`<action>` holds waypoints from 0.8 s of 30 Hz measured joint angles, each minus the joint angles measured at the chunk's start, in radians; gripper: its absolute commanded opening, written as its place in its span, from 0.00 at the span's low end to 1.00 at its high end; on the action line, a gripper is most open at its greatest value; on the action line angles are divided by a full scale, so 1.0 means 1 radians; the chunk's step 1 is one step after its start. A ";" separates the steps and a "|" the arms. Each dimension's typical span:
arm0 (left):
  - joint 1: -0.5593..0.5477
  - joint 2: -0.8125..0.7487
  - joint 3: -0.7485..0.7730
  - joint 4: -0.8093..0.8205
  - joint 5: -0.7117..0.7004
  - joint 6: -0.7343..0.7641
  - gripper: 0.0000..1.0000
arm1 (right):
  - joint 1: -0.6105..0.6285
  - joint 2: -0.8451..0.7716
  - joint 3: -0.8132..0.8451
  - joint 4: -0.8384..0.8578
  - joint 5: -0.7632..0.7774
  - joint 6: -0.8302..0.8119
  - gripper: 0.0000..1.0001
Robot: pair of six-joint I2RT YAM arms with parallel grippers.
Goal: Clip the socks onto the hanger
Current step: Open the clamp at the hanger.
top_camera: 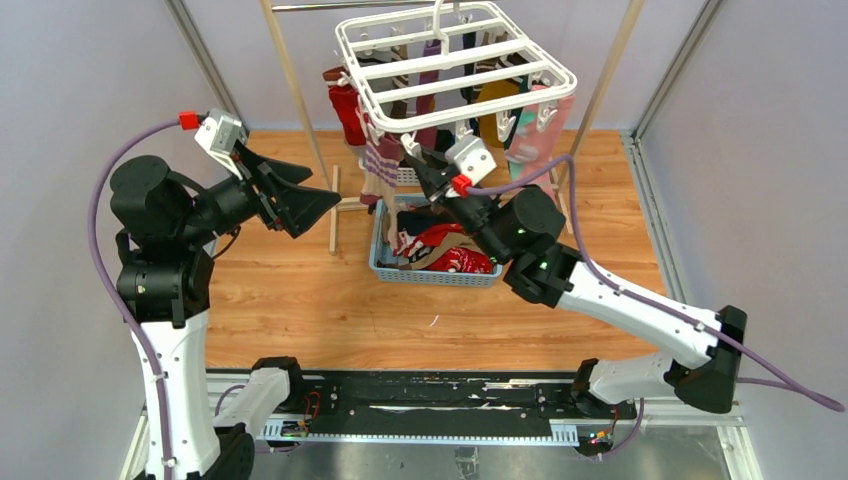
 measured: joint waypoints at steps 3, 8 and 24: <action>-0.037 0.029 0.042 0.023 0.003 -0.037 1.00 | 0.037 0.061 0.027 0.046 0.064 -0.019 0.00; -0.123 0.060 0.047 0.124 0.000 -0.117 1.00 | 0.075 0.146 0.082 0.097 0.131 -0.024 0.00; -0.272 0.204 0.042 0.309 -0.082 -0.164 0.83 | 0.094 0.167 0.106 0.095 0.131 0.119 0.00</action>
